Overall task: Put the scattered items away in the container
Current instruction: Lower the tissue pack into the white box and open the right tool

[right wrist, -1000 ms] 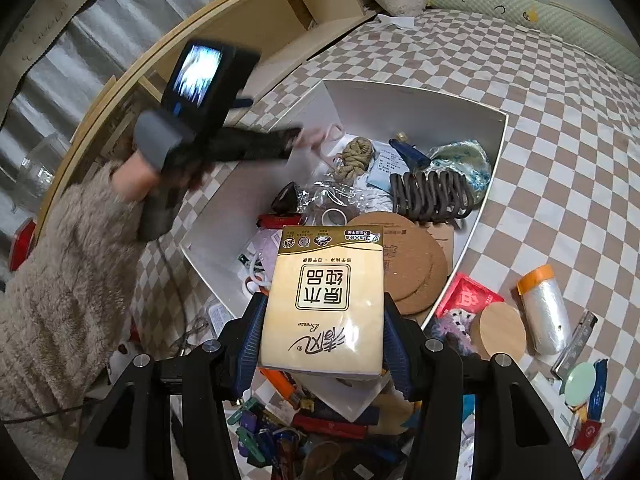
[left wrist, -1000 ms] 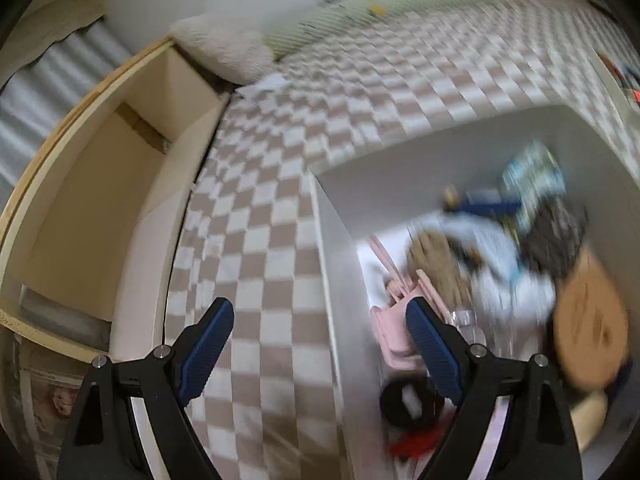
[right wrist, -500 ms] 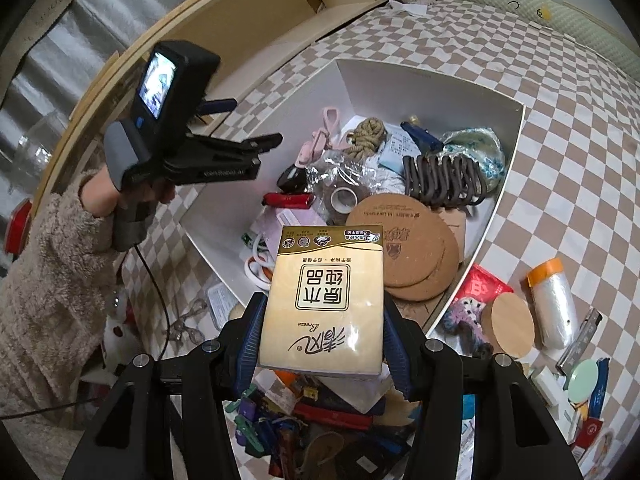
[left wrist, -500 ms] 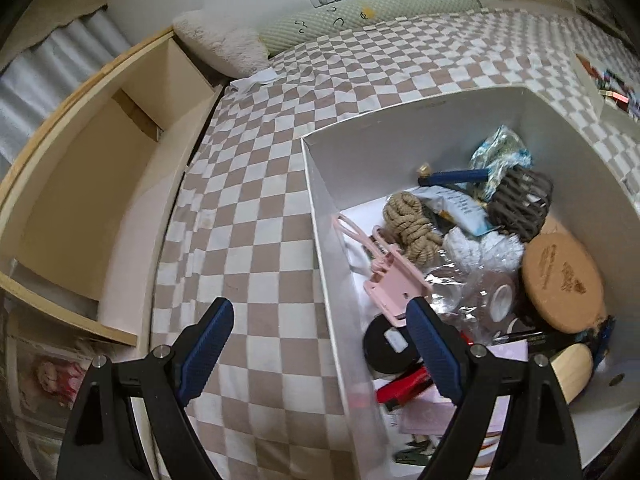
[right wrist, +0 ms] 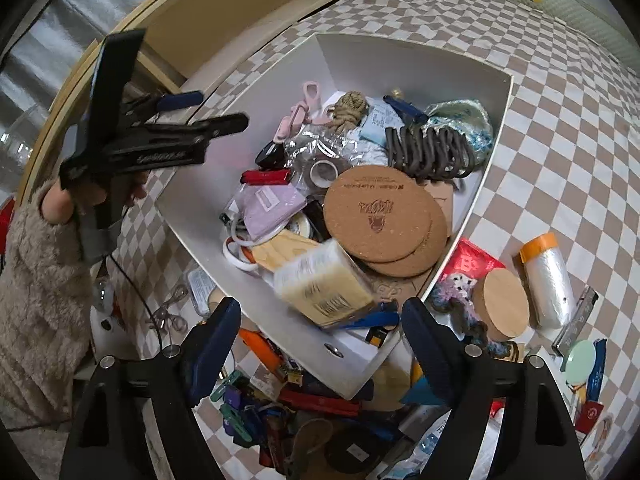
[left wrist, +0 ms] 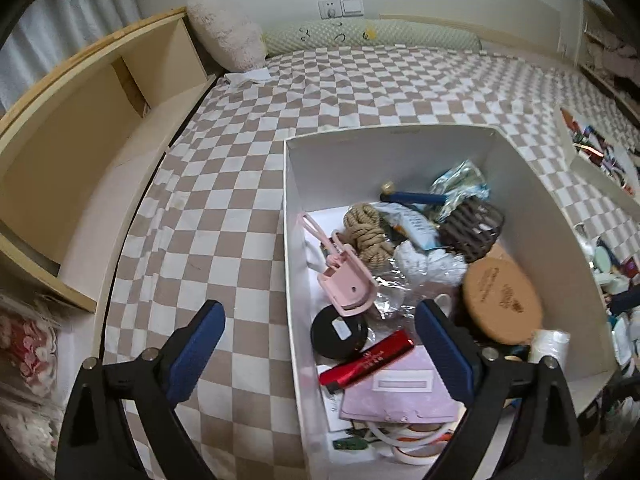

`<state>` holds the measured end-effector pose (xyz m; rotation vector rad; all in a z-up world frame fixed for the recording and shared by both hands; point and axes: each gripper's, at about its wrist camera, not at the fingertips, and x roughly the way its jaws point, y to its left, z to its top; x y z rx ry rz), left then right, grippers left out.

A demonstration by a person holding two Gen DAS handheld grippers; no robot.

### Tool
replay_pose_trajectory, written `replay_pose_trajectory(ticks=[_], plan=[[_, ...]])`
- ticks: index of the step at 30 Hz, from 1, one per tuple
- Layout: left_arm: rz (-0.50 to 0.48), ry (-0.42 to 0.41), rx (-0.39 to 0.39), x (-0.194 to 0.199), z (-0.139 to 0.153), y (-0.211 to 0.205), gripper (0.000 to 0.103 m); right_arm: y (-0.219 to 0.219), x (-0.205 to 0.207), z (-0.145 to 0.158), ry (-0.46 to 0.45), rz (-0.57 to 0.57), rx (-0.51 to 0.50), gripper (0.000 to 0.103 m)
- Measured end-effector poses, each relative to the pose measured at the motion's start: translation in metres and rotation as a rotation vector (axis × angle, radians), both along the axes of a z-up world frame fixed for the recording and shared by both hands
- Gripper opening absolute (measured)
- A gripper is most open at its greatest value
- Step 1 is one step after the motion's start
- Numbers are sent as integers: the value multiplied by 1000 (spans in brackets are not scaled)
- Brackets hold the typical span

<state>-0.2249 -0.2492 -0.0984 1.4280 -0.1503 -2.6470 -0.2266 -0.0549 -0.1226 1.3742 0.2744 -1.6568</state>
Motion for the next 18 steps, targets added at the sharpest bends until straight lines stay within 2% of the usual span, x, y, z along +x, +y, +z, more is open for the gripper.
replay_pose_trajectory(ticks=[5, 14, 16, 18], plan=[[4, 7, 39, 11, 5, 3, 97, 3, 1, 7, 1, -18, -12, 83], [29, 47, 169, 35, 19, 10, 97, 13, 4, 17, 5, -63, -23, 83], [27, 63, 184, 41, 24, 14, 97, 16, 5, 20, 13, -73, -25, 93], [29, 77, 197, 46, 29, 16, 97, 16, 8, 23, 25, -75, -24, 95]])
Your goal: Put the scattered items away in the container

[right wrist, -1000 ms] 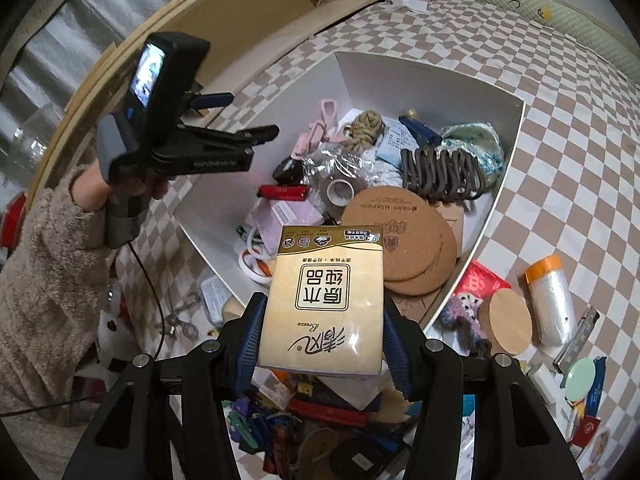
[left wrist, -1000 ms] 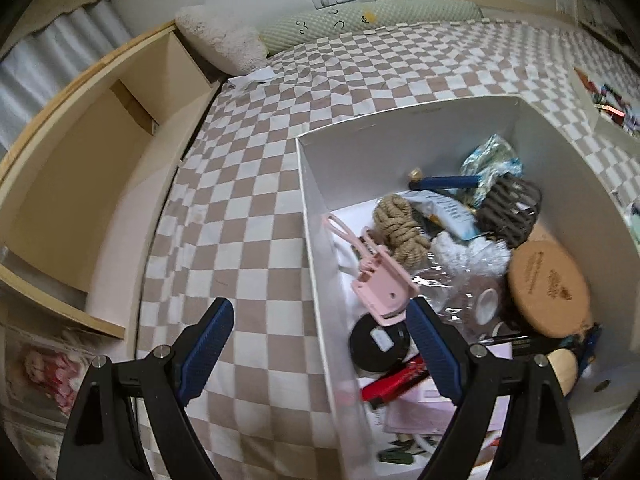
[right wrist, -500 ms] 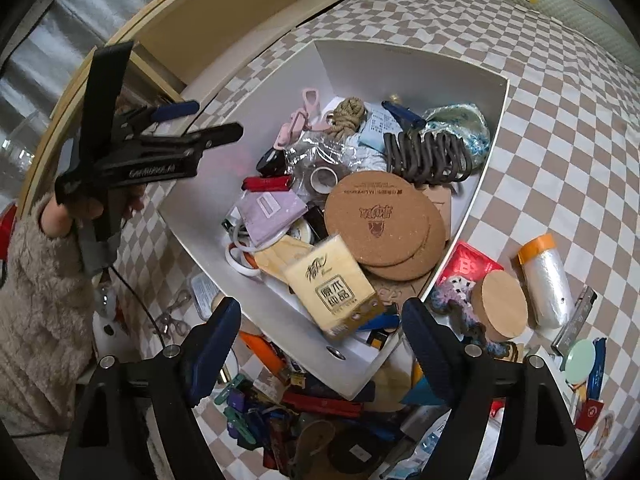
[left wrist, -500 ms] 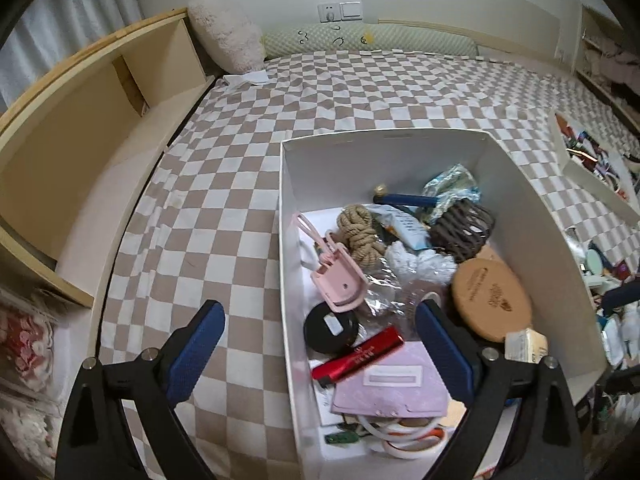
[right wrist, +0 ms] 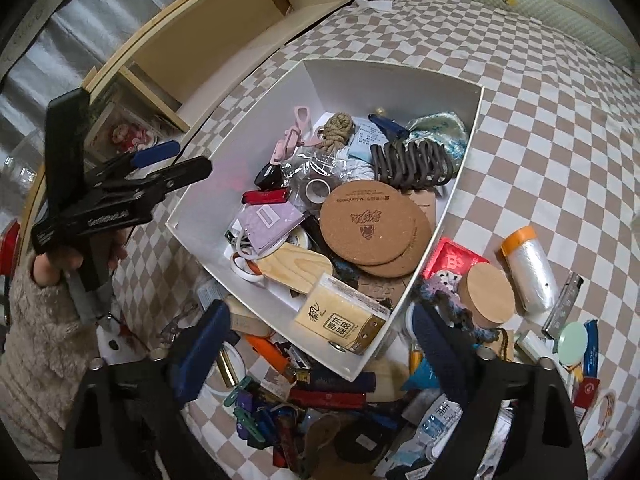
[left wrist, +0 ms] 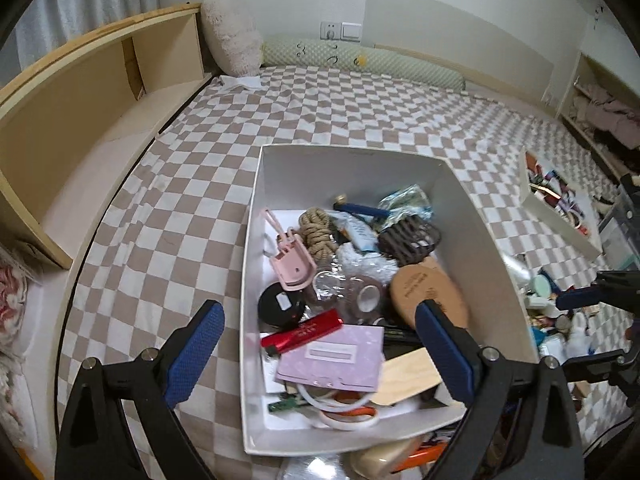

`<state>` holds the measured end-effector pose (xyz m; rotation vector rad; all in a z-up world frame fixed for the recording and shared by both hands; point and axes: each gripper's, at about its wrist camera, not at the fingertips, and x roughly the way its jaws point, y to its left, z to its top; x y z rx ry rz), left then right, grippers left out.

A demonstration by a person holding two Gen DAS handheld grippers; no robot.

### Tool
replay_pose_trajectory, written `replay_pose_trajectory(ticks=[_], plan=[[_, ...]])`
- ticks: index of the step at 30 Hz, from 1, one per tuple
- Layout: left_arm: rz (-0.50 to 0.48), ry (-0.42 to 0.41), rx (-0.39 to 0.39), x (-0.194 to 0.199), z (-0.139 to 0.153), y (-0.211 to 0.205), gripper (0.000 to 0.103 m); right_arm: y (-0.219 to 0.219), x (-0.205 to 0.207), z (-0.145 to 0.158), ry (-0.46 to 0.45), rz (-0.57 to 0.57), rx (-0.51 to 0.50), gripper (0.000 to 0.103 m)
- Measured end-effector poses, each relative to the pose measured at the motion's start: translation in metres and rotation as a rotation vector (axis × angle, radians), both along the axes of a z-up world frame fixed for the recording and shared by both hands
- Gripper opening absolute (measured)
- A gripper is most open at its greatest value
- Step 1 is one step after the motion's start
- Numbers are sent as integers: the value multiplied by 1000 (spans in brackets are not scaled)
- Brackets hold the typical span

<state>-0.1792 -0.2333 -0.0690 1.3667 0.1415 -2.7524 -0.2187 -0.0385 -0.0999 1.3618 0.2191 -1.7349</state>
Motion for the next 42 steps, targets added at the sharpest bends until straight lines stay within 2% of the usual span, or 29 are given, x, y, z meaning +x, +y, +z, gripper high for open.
replay_pose_trajectory(ticks=[2, 3, 4, 9, 16, 24, 37, 42], plan=[[4, 14, 12, 5, 5, 2, 97, 1, 4, 4, 14, -2, -4, 97], [5, 21, 13, 7, 8, 3, 97, 2, 5, 6, 23, -5, -9, 102], [7, 28, 11, 10, 10, 5, 100, 3, 7, 8, 37, -8, -15, 103], [17, 67, 25, 25, 23, 11, 103, 11, 15, 20, 113, -28, -8, 103], [46, 124, -13, 50, 46, 28, 103, 23, 21, 36, 150, -53, -29, 103], [78, 166, -16, 76, 61, 54, 103, 40, 35, 61, 204, -81, -65, 103], [63, 234, -37, 112, 84, 104, 103, 106, 64, 94, 367, -175, -103, 103], [48, 241, -8, 121, 86, 116, 103, 134, 75, 100, 418, -229, -110, 103]])
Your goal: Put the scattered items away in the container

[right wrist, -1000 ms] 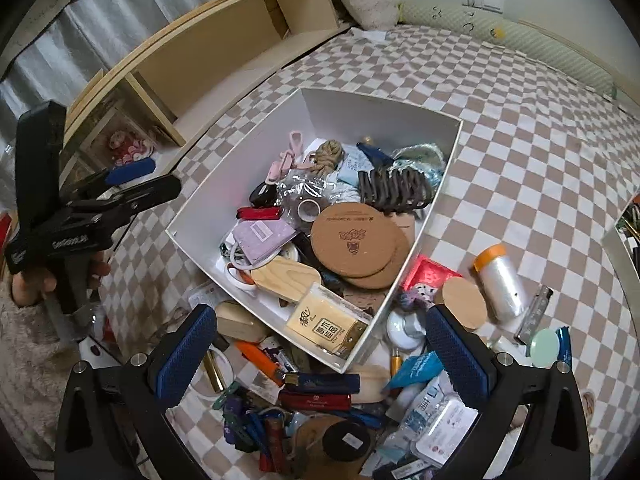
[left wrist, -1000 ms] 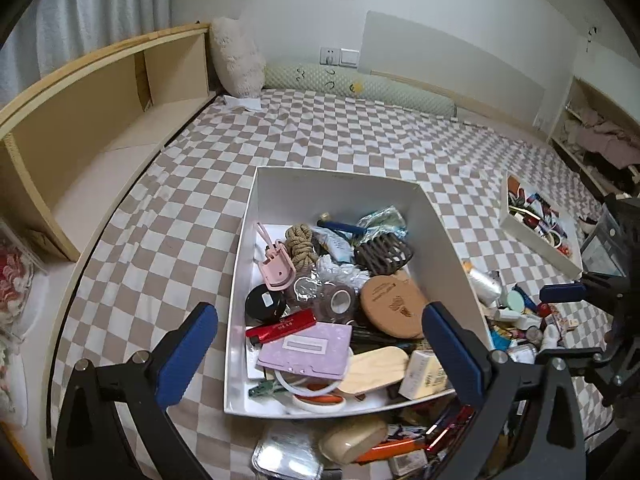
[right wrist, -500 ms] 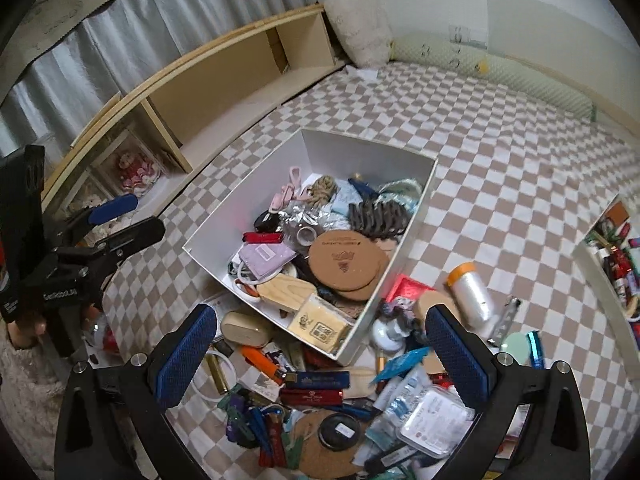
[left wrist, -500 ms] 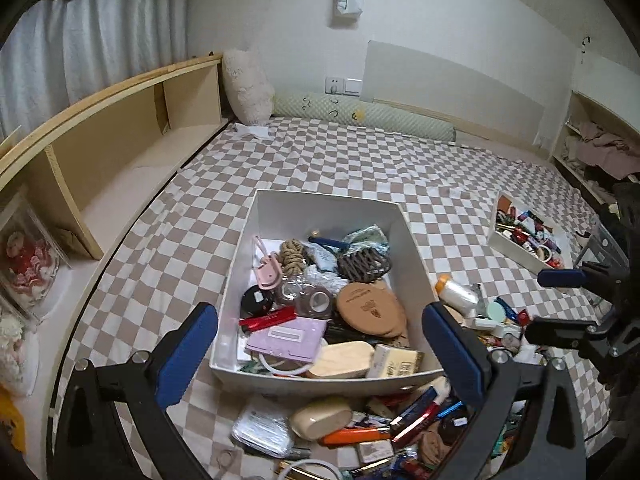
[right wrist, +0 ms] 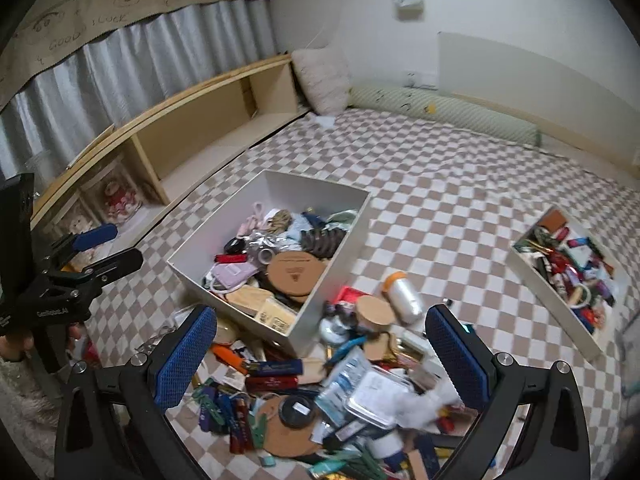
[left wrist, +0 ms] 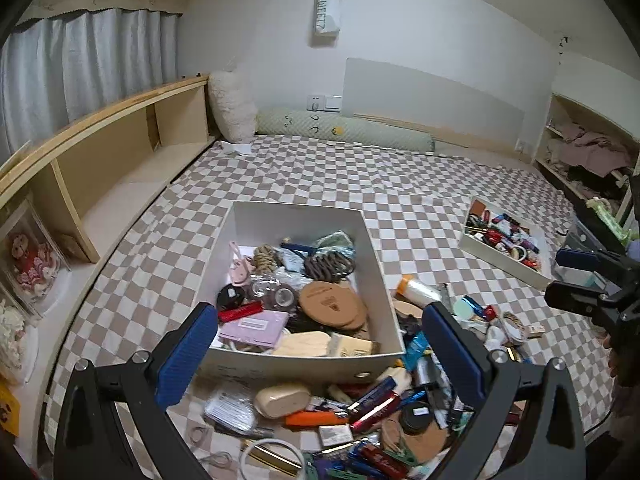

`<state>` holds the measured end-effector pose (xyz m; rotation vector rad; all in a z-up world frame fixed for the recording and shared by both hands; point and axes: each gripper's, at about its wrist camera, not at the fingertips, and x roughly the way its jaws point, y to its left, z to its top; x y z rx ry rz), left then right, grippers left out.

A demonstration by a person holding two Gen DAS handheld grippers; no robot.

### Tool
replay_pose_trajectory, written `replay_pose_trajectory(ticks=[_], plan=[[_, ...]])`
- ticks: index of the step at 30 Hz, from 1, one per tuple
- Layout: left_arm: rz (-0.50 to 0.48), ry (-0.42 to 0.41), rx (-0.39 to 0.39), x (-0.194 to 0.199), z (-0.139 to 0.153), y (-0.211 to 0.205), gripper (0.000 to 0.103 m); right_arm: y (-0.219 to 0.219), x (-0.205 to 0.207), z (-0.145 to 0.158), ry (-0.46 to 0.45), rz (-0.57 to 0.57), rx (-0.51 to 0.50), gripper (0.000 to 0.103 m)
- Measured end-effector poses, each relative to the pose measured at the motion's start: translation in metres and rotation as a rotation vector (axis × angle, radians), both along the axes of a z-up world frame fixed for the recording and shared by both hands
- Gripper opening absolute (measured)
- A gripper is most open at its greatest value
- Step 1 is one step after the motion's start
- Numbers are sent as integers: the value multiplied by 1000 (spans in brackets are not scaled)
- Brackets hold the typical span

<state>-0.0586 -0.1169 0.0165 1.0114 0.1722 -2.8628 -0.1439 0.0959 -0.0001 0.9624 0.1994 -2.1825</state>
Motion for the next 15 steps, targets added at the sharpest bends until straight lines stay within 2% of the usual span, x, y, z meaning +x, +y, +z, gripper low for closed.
replay_pose_trajectory(ticks=[6, 15], plan=[[-9, 13, 35, 15, 2, 11, 103, 22, 16, 3, 57, -27, 14, 103], [-4, 31, 16, 31, 6, 24, 103, 48, 36, -2, 91, -67, 30, 103]])
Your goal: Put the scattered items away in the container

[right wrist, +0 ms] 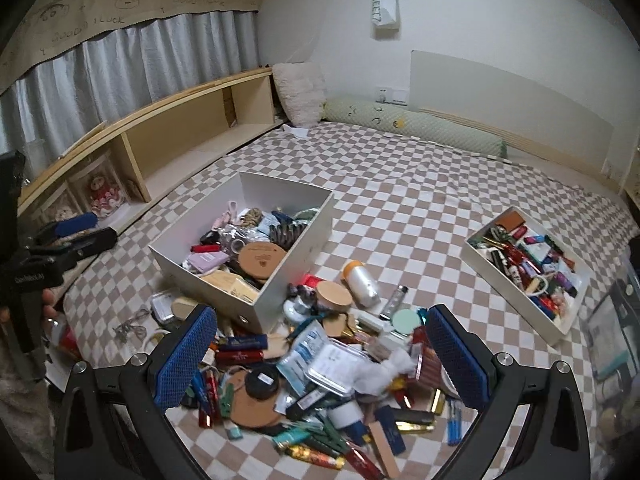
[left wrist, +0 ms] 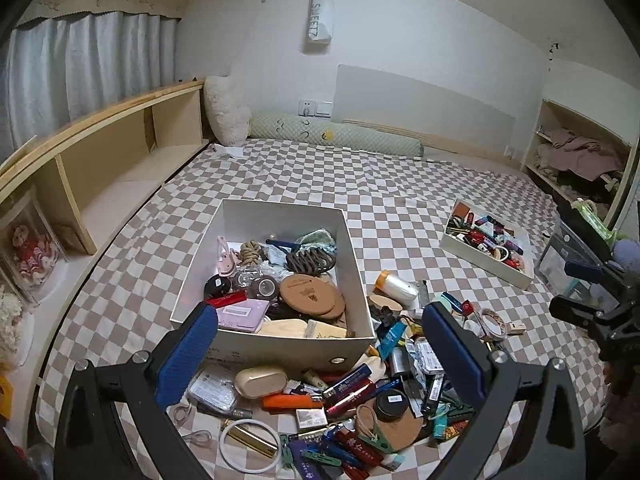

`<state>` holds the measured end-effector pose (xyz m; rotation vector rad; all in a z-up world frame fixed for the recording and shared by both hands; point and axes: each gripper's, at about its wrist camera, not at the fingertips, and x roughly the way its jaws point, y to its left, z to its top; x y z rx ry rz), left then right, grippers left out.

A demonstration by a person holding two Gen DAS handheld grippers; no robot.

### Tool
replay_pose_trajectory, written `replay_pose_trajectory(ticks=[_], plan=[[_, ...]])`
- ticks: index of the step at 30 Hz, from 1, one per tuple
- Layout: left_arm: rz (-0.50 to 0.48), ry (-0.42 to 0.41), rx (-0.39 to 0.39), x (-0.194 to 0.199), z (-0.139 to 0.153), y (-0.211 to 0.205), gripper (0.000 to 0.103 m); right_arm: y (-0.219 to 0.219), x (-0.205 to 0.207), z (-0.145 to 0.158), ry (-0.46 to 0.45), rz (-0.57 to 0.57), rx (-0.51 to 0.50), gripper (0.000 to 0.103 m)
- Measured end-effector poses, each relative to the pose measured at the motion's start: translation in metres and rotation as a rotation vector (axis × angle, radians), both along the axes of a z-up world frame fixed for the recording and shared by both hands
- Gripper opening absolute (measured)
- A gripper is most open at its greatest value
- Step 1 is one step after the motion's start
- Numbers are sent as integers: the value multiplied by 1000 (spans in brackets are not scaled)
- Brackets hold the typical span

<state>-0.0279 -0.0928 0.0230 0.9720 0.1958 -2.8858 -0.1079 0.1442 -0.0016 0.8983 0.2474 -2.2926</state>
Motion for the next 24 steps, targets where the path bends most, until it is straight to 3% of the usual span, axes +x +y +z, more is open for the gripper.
replay_pose_trajectory(ticks=[24], plan=[[17, -5, 9, 30, -16, 22, 103, 76, 17, -15, -2, -182, -37, 103]])
